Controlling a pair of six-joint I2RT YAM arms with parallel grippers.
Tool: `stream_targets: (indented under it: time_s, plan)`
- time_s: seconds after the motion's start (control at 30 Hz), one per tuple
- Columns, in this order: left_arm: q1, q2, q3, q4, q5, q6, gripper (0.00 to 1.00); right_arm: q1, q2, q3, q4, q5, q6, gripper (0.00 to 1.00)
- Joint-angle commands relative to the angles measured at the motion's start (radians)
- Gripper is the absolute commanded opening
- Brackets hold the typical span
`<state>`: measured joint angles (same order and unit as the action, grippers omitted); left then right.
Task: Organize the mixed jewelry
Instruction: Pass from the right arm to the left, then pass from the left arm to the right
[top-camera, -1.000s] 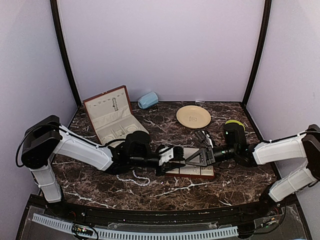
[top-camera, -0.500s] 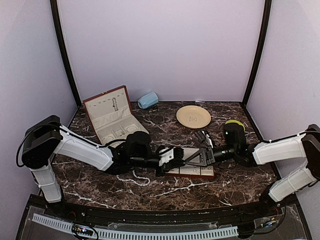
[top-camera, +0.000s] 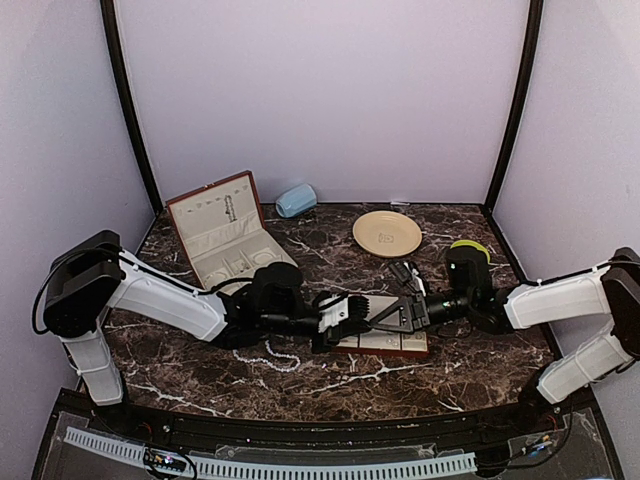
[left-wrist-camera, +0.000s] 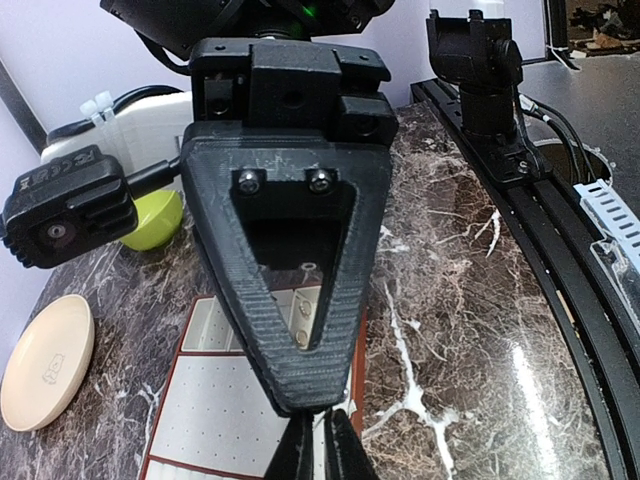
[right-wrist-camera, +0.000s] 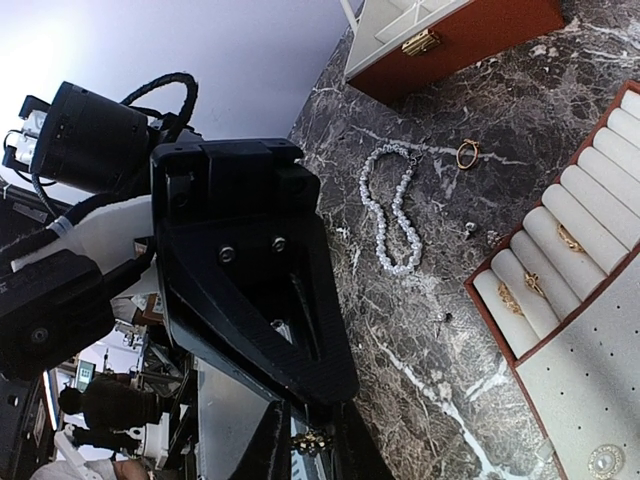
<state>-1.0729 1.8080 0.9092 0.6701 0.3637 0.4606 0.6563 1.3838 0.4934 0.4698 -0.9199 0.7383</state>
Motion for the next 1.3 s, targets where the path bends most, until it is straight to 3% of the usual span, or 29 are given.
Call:
stream_targets:
  time_s: [0.0,0.27,0.33,0.5,0.6,0.87,1.27]
  plan:
    - [-0.02,-0.007,0.023,0.0,0.031,0.014,0.05,-0.004,0.011,0.007,0.028,0.003,-0.003,0.13]
    - [-0.028,-0.001,0.022,-0.004,0.021,0.022,0.0,-0.005,0.021,0.014,0.032,0.033,-0.011,0.14]
    - [-0.028,0.004,0.023,-0.006,0.013,0.016,0.0,-0.004,0.018,0.014,0.039,0.049,-0.009,0.2]
    - [-0.028,0.016,0.019,0.024,-0.091,-0.084,0.0,-0.012,-0.045,-0.009,0.061,0.153,0.022,0.53]
    - [-0.028,0.019,0.007,0.054,-0.133,-0.2,0.0,-0.012,-0.09,-0.052,0.129,0.225,0.082,0.6]
    - [-0.027,0.021,-0.053,0.242,-0.189,-0.469,0.0,0.027,-0.119,-0.104,0.182,0.276,0.146,0.58]
    - [-0.028,0.014,-0.072,0.253,-0.168,-0.468,0.0,0.052,-0.051,-0.092,0.308,0.26,0.208,0.4]
